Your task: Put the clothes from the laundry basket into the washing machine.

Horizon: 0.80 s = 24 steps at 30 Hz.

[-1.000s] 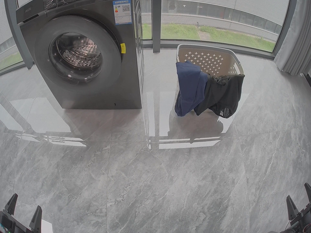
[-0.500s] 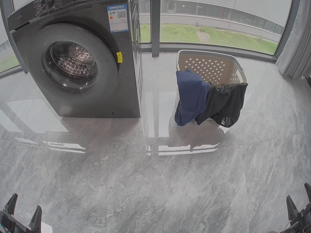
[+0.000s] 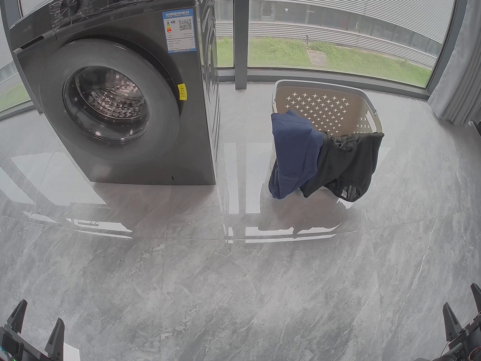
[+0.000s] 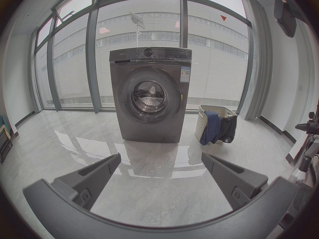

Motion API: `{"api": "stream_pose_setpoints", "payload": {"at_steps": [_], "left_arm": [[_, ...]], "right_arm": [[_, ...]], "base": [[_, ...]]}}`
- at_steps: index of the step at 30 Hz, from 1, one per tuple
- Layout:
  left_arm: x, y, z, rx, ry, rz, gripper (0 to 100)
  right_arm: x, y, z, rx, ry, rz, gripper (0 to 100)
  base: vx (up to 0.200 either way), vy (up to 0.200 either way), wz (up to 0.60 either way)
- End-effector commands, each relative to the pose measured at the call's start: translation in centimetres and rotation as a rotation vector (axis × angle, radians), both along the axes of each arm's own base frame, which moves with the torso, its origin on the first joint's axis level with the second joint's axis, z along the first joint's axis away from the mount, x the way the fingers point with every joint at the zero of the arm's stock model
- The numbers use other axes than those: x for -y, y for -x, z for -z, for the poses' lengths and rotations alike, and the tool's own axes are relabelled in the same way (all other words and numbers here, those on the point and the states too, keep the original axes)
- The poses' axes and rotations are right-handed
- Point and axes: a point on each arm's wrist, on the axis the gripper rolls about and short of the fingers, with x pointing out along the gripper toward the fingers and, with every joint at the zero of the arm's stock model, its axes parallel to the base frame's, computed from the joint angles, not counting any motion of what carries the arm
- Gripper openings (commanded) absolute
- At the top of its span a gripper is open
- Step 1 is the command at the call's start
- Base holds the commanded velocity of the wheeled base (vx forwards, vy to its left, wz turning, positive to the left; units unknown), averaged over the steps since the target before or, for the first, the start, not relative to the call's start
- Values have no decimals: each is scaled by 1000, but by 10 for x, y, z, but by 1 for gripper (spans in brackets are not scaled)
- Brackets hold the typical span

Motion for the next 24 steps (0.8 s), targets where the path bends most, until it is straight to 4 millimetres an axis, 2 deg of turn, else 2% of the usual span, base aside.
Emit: {"api": "stream_pose_setpoints", "payload": {"at_steps": [1, 5, 10, 24], "left_arm": [[0, 0, 5, -6, 3, -3, 100], [0, 0, 5, -6, 3, -3, 100], [0, 0, 5, -6, 3, -3, 100], [0, 0, 5, -6, 3, -3, 100]], "right_arm": [[0, -1, 5, -14, 0, -2, 100], [0, -1, 5, -14, 0, -2, 100], [0, -1, 5, -13, 0, -2, 100], [0, -1, 5, -13, 0, -2, 100]], "base": [[0, -200, 0], [0, -200, 0], [0, 0, 0], [200, 0, 0]]}}
